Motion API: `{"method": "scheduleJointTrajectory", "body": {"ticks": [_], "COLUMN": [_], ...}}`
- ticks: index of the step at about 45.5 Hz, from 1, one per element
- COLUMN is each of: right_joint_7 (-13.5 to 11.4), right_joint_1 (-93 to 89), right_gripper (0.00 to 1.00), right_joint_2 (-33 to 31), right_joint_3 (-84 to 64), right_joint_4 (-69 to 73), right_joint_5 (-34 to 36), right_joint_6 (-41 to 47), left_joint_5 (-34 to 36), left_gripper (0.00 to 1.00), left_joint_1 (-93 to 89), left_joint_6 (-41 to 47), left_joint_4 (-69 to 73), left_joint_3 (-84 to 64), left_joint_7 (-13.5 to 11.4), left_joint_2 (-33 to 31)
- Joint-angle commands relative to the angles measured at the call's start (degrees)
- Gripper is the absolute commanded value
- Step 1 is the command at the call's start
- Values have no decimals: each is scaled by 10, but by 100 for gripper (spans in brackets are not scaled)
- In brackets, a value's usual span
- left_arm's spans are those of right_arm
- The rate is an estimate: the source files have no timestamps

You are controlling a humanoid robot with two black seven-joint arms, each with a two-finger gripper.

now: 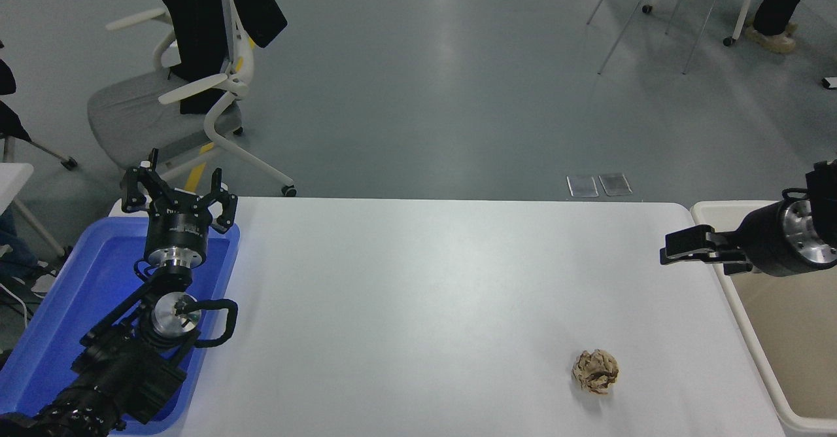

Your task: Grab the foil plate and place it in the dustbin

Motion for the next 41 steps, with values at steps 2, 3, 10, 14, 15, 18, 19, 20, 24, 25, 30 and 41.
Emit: {"method": "scheduleJointTrajectory", "body": {"ticks": [2, 3, 10, 14, 15, 18, 19, 20, 24, 25, 30, 41], "right_joint_7": [0, 0, 0, -1, -1, -1, -1, -1, -1, -1, -1, -1], "right_joint_1": [115, 123, 165, 179, 184, 195, 197, 201, 206, 206, 206, 210], "right_gripper": [100, 100, 100, 100, 100, 100, 100, 100, 100, 100, 100, 100], "right_joint_2": [81, 83, 105, 121, 123, 125, 126, 127, 137, 139, 147, 153], "right_joint_3": [-16, -16, -10, -11, -12, -12, -12, -12, -11, -11, -8, -6], "right_joint_4": [52, 53, 55, 57, 57, 57, 57, 57, 57, 57, 56, 56], "right_joint_5": [69, 69, 69, 69, 69, 68, 69, 69, 69, 69, 70, 69], "right_joint_6": [105, 113, 156, 160, 160, 164, 167, 174, 190, 191, 192, 191], "left_joint_5": [0, 0, 0, 0, 0, 0, 0, 0, 0, 0, 0, 0], "left_gripper": [99, 99, 99, 99, 99, 99, 99, 99, 99, 99, 99, 99], "left_joint_1": [1, 0, 0, 1, 0, 0, 1, 1, 0, 1, 1, 1], "left_joint_6": [0, 0, 0, 0, 0, 0, 0, 0, 0, 0, 0, 0], "left_joint_4": [0, 0, 0, 0, 0, 0, 0, 0, 0, 0, 0, 0], "left_joint_3": [0, 0, 0, 0, 0, 0, 0, 0, 0, 0, 0, 0], "left_joint_7": [0, 0, 0, 0, 0, 0, -1, 0, -1, 0, -1, 0], "left_joint_2": [1, 1, 1, 0, 1, 0, 1, 0, 1, 1, 0, 1]}}
